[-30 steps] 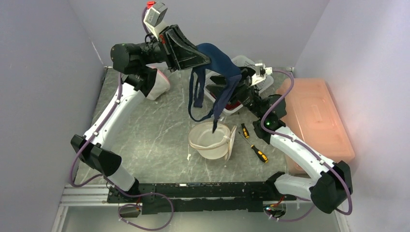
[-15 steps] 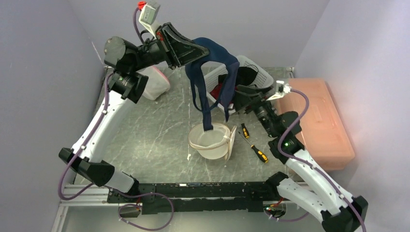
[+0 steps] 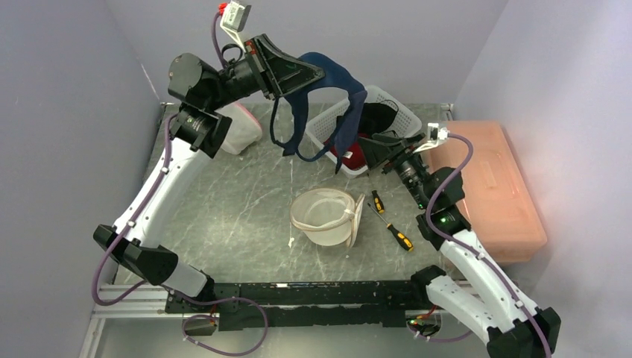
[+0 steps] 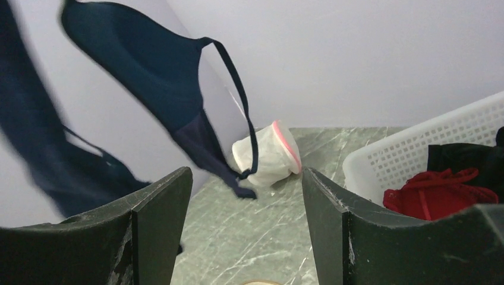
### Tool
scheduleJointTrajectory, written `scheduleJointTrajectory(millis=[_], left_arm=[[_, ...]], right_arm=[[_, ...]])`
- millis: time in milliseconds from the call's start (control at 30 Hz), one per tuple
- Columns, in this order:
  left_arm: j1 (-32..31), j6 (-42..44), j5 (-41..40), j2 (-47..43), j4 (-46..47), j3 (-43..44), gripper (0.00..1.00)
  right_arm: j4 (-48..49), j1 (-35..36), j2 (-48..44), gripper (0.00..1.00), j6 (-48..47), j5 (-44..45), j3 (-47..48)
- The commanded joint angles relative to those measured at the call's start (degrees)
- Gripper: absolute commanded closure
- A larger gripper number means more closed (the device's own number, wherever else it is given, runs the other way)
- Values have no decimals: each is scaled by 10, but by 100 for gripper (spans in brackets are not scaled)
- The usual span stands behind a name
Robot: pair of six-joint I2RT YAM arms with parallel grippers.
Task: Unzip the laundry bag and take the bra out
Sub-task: Adjust the bra.
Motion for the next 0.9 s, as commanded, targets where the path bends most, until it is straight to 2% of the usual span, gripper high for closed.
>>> scheduleJointTrajectory(millis=[0,267,467,633,867], left_arm=[[-3,-55,38,-30,129,-4,97],[-9,-86,50,-35,188,-33,97],[-27,-110,40,-17,233,-41,97],[-52,-110,36,-6,250,-41,97],[-68,-98,27,-1,245,-44,97]], right_arm=[[79,-11,30,29,23,-55,35],[261,10,112,29,96,-176,92],[317,63,153,27,90,-170,139],[384,79,199,27,103,-167,160],[405,90,232,29,117,-170,192]])
